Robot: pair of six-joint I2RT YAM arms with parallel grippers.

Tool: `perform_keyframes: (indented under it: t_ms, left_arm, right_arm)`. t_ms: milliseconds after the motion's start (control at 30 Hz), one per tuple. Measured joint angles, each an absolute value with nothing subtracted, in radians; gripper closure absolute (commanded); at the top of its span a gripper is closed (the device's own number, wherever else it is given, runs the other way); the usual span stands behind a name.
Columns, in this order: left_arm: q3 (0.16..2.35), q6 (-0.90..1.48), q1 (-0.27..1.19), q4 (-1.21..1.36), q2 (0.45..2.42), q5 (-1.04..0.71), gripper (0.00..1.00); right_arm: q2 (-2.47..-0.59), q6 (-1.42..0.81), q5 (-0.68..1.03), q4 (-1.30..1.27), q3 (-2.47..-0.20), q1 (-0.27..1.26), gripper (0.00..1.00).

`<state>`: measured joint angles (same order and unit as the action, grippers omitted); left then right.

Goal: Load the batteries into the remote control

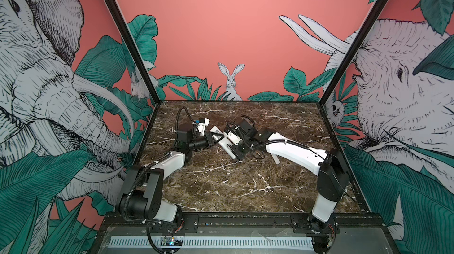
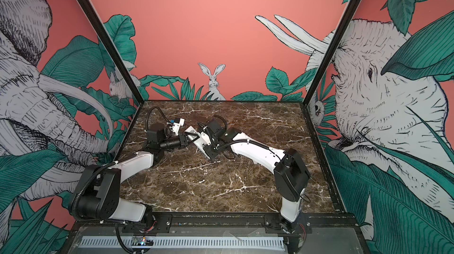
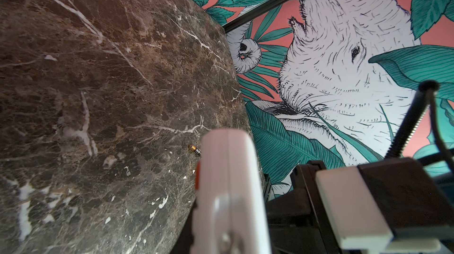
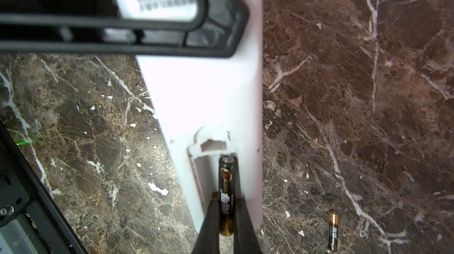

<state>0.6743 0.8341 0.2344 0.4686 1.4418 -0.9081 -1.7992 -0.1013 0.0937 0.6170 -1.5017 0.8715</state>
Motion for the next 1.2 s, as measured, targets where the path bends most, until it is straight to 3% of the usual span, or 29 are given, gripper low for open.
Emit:
perform_keyframes:
  t_ms: [633,1200]
  left_arm:
    - [0.691,0.813,0.217,0.402,1.439,-0.895,1.0]
    - [0.688,0.939,0.204,0.514,1.448,-0.862,1.0]
  right_arm:
    - [-1.841,-0.036,0.085,0.584,-1.521,0.873,0.96]
    - [-1.774,-0.035,0.118,0.304,-1.361,0.843,0.96]
